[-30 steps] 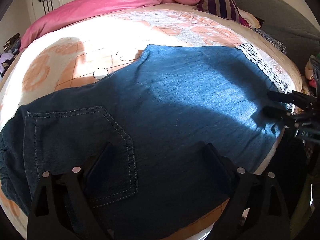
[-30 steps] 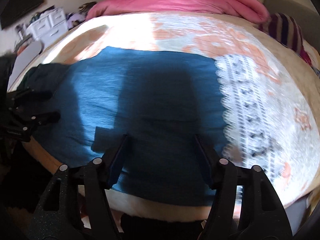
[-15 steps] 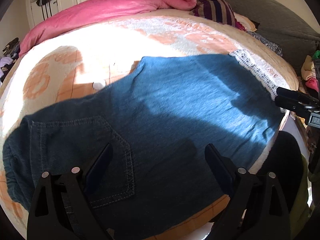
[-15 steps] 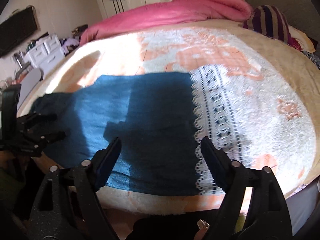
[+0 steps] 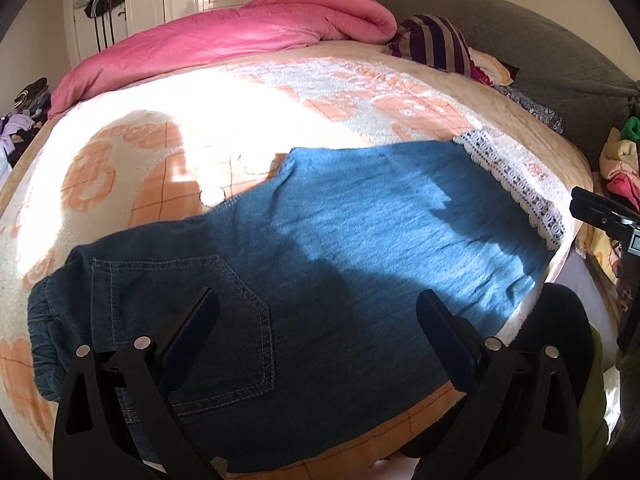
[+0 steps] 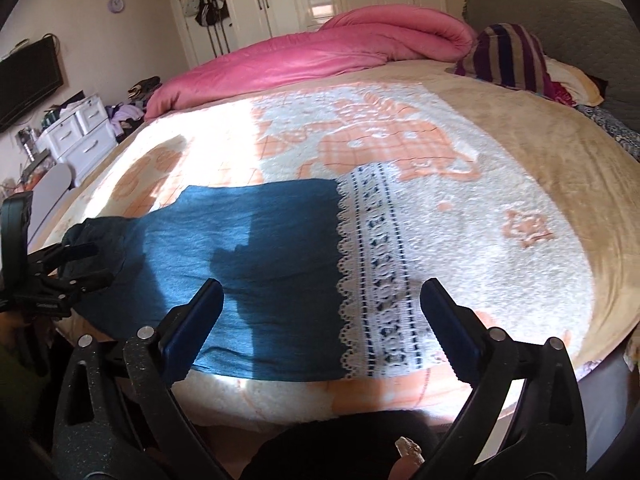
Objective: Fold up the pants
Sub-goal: 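Release the lace trim and lower the dark jeans with the left gripper, then grasp the lace hem of the light denim with both grippers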
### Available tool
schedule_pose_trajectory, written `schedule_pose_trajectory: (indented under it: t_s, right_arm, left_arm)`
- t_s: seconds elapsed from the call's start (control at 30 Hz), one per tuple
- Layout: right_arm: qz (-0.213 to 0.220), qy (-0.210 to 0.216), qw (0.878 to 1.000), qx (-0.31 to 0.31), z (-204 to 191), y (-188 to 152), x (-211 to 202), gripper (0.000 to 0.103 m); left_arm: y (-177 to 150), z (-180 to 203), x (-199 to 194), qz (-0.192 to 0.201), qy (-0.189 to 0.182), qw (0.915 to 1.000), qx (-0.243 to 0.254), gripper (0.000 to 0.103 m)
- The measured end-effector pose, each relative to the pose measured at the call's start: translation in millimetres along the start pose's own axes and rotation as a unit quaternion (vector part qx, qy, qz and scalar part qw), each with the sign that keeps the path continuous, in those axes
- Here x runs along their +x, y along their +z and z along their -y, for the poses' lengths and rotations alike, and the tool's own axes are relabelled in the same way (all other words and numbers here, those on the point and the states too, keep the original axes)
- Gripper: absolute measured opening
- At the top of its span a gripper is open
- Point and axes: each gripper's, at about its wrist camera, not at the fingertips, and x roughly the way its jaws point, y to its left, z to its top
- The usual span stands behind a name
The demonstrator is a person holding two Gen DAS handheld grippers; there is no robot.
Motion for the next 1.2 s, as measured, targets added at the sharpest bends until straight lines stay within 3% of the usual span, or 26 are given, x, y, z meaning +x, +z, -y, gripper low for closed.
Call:
schedule_pose_trajectory:
  t_s: [0.57,1.2]
  right_arm:
    - [0.016,-0.020,0.999,0.025,32,-5,-19,0.094]
    - [-0.013,-0.002,0.998,0.067,53,-25,0,0.094]
  left_arm:
    - [17,27,-2,0.006,-0.010,0.9995,0.030,0.099]
    - [72,107,43,-0.009,-0.052,0.9929,0.107,0.099]
